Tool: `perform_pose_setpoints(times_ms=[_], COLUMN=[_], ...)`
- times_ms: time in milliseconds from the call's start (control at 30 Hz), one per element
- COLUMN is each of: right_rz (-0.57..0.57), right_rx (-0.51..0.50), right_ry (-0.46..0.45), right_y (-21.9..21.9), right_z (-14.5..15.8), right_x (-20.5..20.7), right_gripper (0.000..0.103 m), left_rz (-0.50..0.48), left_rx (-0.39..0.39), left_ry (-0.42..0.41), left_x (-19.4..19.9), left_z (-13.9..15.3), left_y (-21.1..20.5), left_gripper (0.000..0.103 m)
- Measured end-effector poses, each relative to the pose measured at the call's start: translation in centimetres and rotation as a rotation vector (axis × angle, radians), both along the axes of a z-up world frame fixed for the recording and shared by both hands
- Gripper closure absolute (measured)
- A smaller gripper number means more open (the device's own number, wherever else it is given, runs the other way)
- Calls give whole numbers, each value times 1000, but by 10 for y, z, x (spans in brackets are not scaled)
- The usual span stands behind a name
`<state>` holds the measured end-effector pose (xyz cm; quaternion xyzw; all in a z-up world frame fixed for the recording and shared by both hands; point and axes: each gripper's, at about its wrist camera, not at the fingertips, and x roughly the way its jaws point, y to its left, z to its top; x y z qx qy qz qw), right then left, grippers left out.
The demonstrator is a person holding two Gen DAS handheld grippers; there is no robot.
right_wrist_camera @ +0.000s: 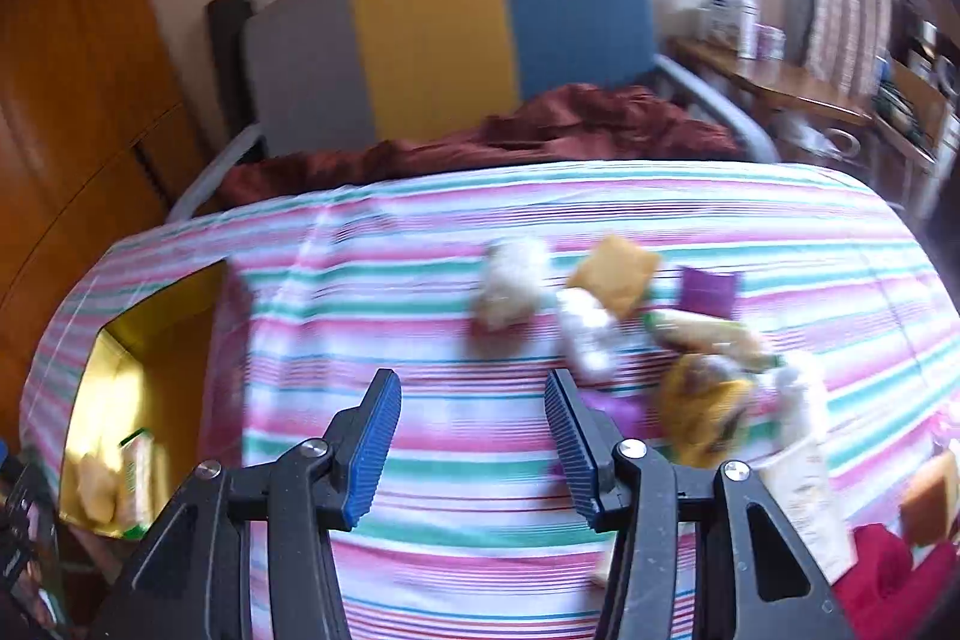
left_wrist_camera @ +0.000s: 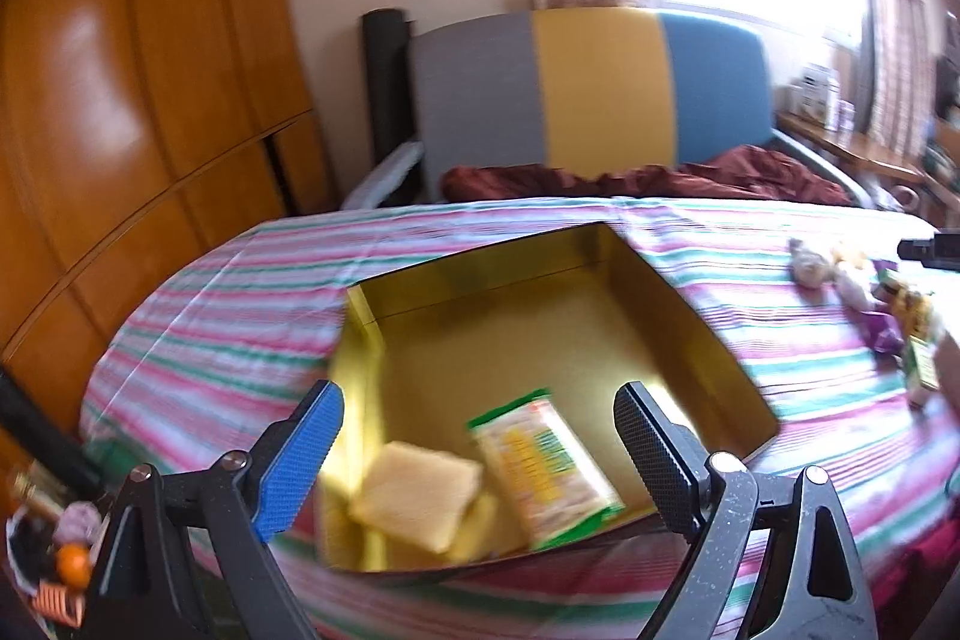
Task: Organize objects
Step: 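Grasp the green medicine box with the left tool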
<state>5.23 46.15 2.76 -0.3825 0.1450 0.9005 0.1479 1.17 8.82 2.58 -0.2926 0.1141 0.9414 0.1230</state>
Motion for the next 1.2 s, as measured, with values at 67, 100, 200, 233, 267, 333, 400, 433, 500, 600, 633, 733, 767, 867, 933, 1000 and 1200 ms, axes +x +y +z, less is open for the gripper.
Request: perform_pose_setpoints(times_ms=[67, 100, 200, 233, 267, 333, 400, 433, 500, 600, 633, 733, 767, 867, 933, 1000, 1200], right_rz=[-94, -152, -313, -358, -396, -447, -456, -466, -468, -456, -452, -434, -428, -419, -417, -411, -404], right_rx=[-21, -52, -186, -238, -281, -339, -411, -423, -456, -488, -493, -507, -509, -513, -519, -523, -523], right_ry=[11, 22, 68, 84, 100, 116, 176, 210, 255, 285, 289, 286, 285, 294, 297, 294, 286], right_y=[34, 52, 100, 114, 126, 141, 151, 154, 156, 156, 157, 158, 158, 159, 160, 161, 161], right_z=[0, -1, -9, -14, -20, -29, -32, -31, -32, -34, -34, -36, -37, -38, -39, -40, -41], right_x=[13, 21, 46, 54, 62, 73, 83, 88, 94, 96, 97, 93, 92, 94, 94, 93, 91], right_gripper=[52, 51, 44, 44, 44, 42, 41, 41, 41, 41, 41, 41, 41, 41, 41, 41, 41], left_rz=[-61, -95, -197, -235, -280, -347, -428, -462, -526, -611, -640, -708, -731, -797, -834, -855, -880], left_rx=[1, -2, -7, -8, -9, -17, -26, -30, -29, -21, -15, -10, -10, -7, 4, -3, -54], left_ry=[-2, -1, -17, -24, -40, -56, -85, -106, -144, -219, -250, -300, -311, -338, -369, -383, -458], left_x=[1, 2, 6, 7, 7, 10, 15, 16, 19, 24, 27, 33, 35, 42, 45, 49, 47], left_z=[2, 2, 0, 0, -2, -6, -13, -17, -25, -41, -46, -55, -57, -61, -63, -67, -93], left_y=[19, 30, 65, 77, 92, 117, 146, 160, 187, 223, 236, 265, 274, 302, 317, 333, 370], left_gripper=[11, 11, 11, 11, 11, 11, 13, 17, 19, 20, 23, 24, 25, 25, 25, 25, 47])
